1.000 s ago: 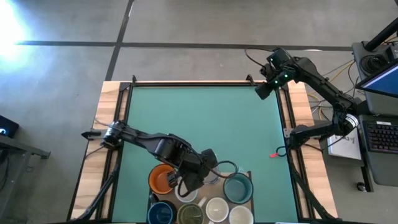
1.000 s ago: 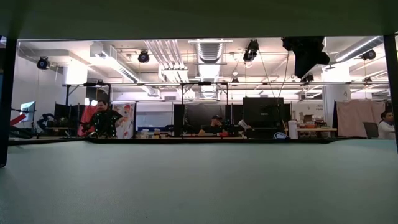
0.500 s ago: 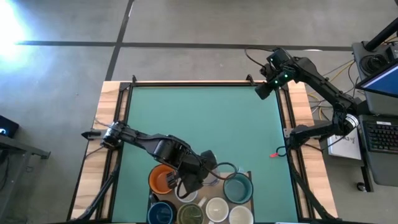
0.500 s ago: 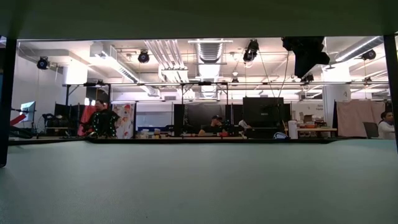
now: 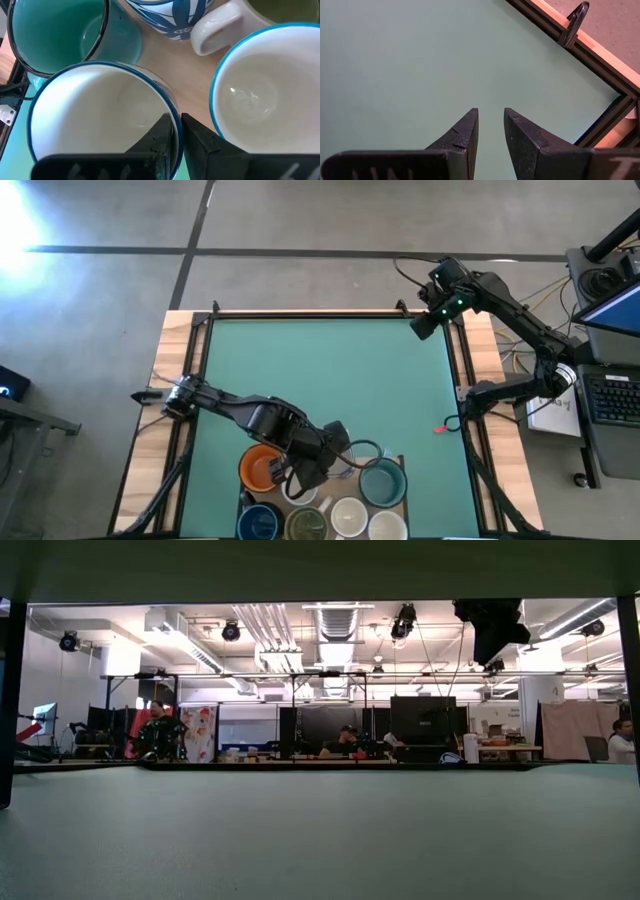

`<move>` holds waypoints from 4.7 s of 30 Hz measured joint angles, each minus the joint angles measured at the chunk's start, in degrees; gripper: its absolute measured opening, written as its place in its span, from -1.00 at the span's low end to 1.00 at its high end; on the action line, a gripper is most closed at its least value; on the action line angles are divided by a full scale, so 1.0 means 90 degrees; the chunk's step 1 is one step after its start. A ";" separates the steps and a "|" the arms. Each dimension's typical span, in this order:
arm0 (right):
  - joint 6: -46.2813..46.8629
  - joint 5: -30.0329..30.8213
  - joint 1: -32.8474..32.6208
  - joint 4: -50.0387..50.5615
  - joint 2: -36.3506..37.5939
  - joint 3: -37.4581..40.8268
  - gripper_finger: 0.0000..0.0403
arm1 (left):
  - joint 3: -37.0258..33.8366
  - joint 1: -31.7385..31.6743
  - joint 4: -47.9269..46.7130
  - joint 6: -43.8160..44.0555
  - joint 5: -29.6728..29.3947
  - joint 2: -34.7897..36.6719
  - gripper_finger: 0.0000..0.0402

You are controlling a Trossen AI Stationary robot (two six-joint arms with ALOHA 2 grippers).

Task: Place coffee mugs
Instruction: Put the blue patterned mug on the shelf

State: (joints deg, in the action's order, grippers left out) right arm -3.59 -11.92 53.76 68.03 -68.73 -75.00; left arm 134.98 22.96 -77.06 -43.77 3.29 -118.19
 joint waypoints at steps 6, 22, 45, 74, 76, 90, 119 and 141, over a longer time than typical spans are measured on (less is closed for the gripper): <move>0.0000 0.0000 -0.0001 0.0002 0.0000 0.0000 -0.59 | 0.0000 0.0010 -0.0002 0.0083 0.0032 0.0000 -0.91; 0.0000 0.0000 0.0000 0.0000 0.0000 0.0000 -0.59 | 0.0000 0.0024 0.0070 -0.0060 0.0142 0.0000 -0.91; 0.0000 0.0000 0.0000 -0.0002 -0.0002 0.0001 -0.59 | -0.0002 0.0019 -0.0113 0.0972 -0.0120 -0.0053 -0.91; 0.0000 -0.0002 0.0000 -0.0002 -0.0002 0.0002 -0.59 | -0.0007 0.0022 -0.0041 0.0303 0.0083 -0.0070 -0.97; 0.0000 -0.0002 -0.0002 -0.0002 -0.0002 0.0000 -0.59 | -0.0007 0.0021 0.0025 0.0374 0.0083 -0.0070 -0.94; 0.0000 0.0000 -0.0002 -0.0005 -0.0002 0.0002 -0.59 | -0.0007 0.0027 0.0050 -0.0081 0.0249 -0.0070 -0.79; 0.0000 -0.0002 -0.0002 -0.0121 -0.0002 0.0002 -0.59 | -0.0010 0.0070 0.0376 -0.0394 0.0427 0.0014 -0.93; 0.0000 -0.0002 0.0000 -0.0124 -0.0002 0.0002 -0.59 | -0.0010 -0.0183 0.0168 0.0244 -0.1367 0.0279 -0.93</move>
State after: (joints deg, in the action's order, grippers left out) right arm -3.60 -11.94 53.76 66.92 -68.75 -74.98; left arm 134.89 21.32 -75.54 -41.58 -9.02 -115.68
